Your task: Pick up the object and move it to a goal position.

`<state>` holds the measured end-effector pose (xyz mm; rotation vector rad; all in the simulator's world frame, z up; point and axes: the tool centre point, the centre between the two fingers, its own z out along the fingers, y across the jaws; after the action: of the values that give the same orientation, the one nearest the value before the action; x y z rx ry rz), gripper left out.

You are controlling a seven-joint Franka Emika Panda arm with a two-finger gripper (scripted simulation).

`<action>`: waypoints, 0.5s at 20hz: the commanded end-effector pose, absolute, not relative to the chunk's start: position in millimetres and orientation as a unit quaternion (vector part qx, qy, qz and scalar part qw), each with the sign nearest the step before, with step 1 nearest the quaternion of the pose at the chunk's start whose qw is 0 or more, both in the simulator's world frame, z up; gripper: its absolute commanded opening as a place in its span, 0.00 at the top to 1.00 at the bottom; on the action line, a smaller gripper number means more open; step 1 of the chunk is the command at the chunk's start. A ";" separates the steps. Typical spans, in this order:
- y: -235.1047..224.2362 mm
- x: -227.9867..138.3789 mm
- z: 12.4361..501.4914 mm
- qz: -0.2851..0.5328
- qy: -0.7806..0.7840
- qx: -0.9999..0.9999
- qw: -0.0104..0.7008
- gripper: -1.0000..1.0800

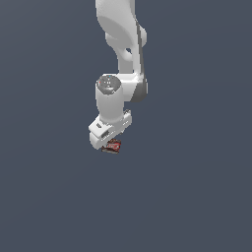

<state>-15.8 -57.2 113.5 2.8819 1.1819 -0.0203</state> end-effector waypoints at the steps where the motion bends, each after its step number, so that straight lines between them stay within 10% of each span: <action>1: -60.2 -17.8 107.4 -0.007 0.412 0.911 0.012 0.04; 10: -69.2 -25.3 86.7 -0.007 0.520 0.854 0.007 0.04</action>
<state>-24.1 -67.8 90.0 2.7033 1.5692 -0.0223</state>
